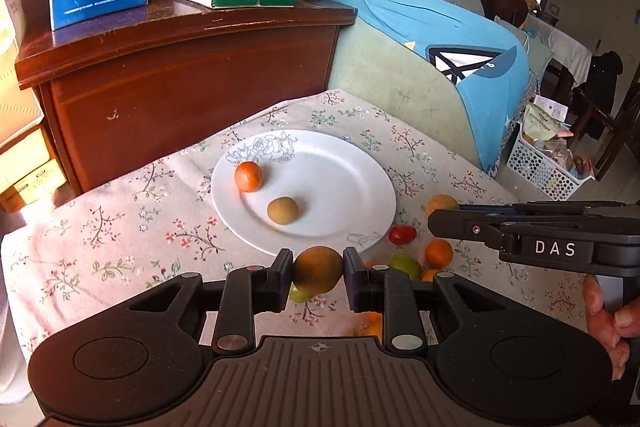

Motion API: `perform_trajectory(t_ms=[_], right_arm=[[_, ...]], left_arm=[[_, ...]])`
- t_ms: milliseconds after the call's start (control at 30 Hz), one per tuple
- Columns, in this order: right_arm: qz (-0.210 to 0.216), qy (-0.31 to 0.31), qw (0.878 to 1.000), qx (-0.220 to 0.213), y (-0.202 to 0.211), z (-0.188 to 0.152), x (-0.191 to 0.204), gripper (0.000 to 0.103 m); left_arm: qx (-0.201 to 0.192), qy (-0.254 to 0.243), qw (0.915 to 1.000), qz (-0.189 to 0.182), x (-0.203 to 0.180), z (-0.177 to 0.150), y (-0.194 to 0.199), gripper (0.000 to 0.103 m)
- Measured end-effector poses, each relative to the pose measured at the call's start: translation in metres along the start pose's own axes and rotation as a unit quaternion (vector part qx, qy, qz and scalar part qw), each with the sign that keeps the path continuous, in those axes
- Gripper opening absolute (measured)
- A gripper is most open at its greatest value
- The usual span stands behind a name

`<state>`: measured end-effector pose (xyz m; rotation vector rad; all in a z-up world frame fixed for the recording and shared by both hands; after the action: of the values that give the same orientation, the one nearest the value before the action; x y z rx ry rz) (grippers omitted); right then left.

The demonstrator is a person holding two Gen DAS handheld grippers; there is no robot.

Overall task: Organize fruits
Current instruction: 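Lower both brown fruits onto the plate and open both tools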

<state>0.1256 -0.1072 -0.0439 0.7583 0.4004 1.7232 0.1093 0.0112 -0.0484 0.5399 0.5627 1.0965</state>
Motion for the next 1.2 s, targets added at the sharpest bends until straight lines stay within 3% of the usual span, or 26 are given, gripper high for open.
perform_trajectory(t_ms=[267, 667, 1200], right_arm=[[-0.017, 0.003, 1.0, 0.006, -0.031, 0.016, -0.022, 0.027], [-0.013, -0.016, 0.999, 0.035, -0.068, 0.017, -0.034, 0.027], [-0.023, -0.041, 0.998, 0.036, -0.079, 0.024, -0.047, 0.031]], left_arm=[[0.016, -0.026, 0.9995, -0.008, 0.003, 0.014, -0.046, 0.024], [0.041, -0.024, 0.9988, -0.011, 0.002, 0.016, -0.093, 0.024], [0.037, -0.017, 0.9991, -0.007, 0.002, 0.028, -0.097, 0.027]])
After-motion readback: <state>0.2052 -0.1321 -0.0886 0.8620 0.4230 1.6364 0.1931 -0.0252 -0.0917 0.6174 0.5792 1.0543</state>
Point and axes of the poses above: each gripper's, at about its wrist camera, not at the fingertips, and y roughly against the way its jaws point, x to its left, z to its top, the point moved 9 cm from there along -y, roughly the way its jaws point, and after that the axes turned 1 degree about -y, right-handed, at the moved point
